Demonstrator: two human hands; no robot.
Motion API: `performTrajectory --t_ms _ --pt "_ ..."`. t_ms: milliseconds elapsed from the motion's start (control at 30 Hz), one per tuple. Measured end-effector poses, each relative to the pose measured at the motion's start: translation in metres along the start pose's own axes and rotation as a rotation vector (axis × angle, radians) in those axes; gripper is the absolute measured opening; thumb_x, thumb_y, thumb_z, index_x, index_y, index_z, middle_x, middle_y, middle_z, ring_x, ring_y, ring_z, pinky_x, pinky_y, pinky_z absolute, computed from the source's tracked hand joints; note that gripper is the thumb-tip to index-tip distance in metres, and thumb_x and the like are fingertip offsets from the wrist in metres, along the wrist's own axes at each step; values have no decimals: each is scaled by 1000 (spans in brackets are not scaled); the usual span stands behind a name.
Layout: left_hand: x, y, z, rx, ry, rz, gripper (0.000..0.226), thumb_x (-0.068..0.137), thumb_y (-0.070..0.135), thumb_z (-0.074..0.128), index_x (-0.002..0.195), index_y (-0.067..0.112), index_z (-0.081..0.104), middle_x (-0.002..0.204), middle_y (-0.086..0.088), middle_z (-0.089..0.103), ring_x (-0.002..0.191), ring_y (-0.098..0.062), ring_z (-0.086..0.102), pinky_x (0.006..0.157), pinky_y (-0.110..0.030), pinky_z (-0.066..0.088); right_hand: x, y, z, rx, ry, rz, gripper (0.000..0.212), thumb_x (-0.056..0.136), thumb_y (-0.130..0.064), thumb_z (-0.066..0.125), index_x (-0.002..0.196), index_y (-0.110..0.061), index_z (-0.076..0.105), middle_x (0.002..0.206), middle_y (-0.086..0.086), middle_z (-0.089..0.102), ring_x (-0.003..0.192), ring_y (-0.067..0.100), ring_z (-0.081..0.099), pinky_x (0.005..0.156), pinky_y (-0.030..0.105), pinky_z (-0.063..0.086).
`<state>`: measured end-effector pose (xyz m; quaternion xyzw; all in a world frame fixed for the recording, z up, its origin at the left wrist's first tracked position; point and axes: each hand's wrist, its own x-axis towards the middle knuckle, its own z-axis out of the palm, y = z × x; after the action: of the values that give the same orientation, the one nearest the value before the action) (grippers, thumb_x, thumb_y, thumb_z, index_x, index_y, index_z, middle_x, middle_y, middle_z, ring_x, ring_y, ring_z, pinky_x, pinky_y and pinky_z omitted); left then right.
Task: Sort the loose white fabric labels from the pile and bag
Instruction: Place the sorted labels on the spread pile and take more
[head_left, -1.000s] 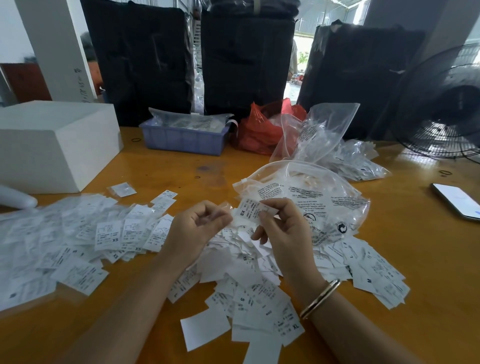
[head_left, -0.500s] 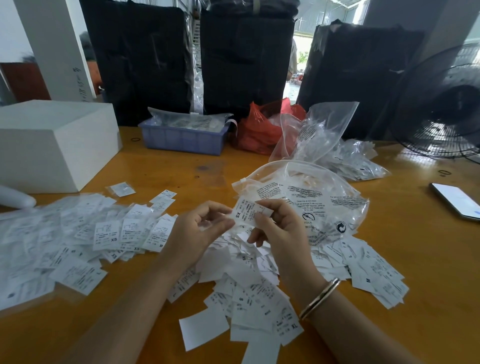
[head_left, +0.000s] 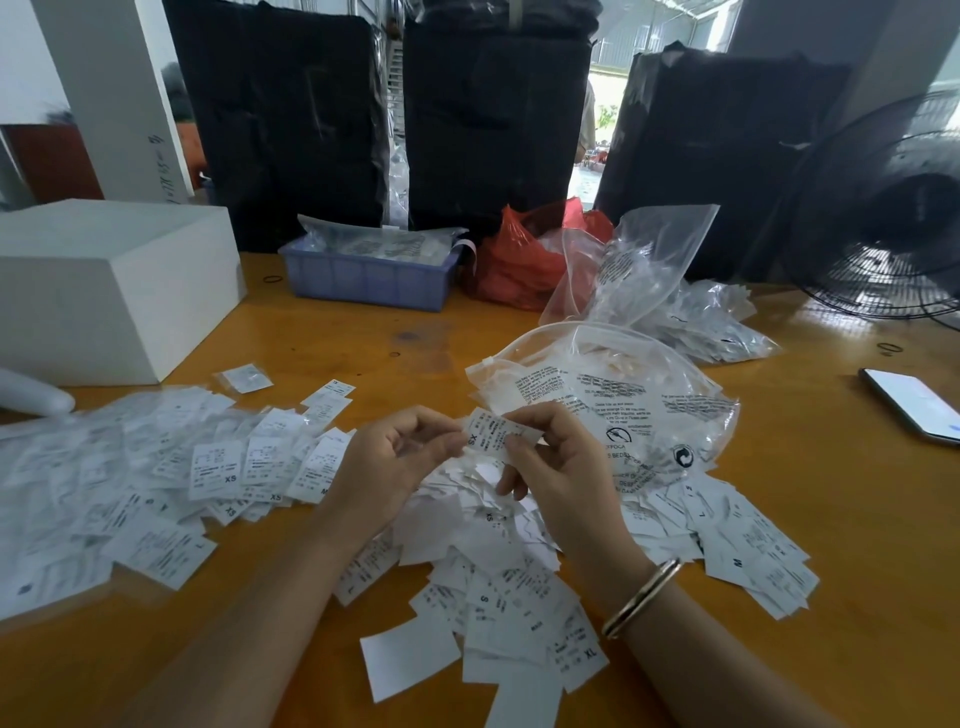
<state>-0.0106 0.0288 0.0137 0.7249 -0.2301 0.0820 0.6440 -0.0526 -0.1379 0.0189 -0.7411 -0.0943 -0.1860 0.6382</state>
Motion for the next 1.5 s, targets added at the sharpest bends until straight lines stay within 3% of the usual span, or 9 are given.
performTrajectory --t_ms 100,333,567,767,867,1000,1300,1500 --pt "0 1 0 17 9 -4 17 73 42 66 78 26 70 78 12 72 75 1 66 66 -7 47 -1 0 1 -30 -13 0 25 91 -1 54 89 -25 59 59 -1 65 52 14 62 50 26 49" --pt "-1 1 0 8 35 -26 21 75 45 60 80 29 71 76 12 72 76 3 66 68 -5 46 2 -9 -9 142 111 -53 20 89 6 53 91 -13 60 71 -1 66 51 15 60 47 20 45" --pt "-2 3 -1 13 16 -33 19 77 46 60 78 31 71 76 12 72 78 7 65 68 -1 43 -1 -8 -2 38 62 -73 23 90 5 53 90 -17 59 71 -8 67 53 16 62 49 21 46" --pt "-2 3 0 -4 -6 -58 22 71 58 59 78 43 73 77 11 72 77 4 64 68 -8 46 -2 -11 -4 24 79 -116 24 90 5 54 88 -19 58 65 -8 67 51 13 61 48 19 46" --pt "-3 4 -1 -12 8 -67 21 71 59 58 79 45 72 79 12 72 80 4 65 69 -12 46 -4 -12 -5 -35 71 -127 26 90 3 54 89 -23 58 64 -9 67 51 13 61 47 25 48" --pt "-3 6 -2 -18 44 -37 24 74 52 58 78 33 73 78 16 72 85 9 64 69 -2 44 -3 -13 -6 -63 87 -114 29 91 3 54 89 -26 59 60 -5 65 51 18 60 47 43 45" --pt "-1 4 -2 74 64 -9 14 78 42 61 80 31 69 76 19 71 77 7 65 65 -3 45 -2 -9 -3 -117 36 -21 24 90 0 56 88 -24 59 62 -4 66 49 9 60 47 22 46" --pt "-1 1 -2 121 -1 7 17 79 46 61 74 31 68 78 16 72 75 2 66 62 -8 47 0 -6 -3 -175 -52 40 24 90 -3 56 85 -26 62 56 0 64 45 6 58 42 17 41"
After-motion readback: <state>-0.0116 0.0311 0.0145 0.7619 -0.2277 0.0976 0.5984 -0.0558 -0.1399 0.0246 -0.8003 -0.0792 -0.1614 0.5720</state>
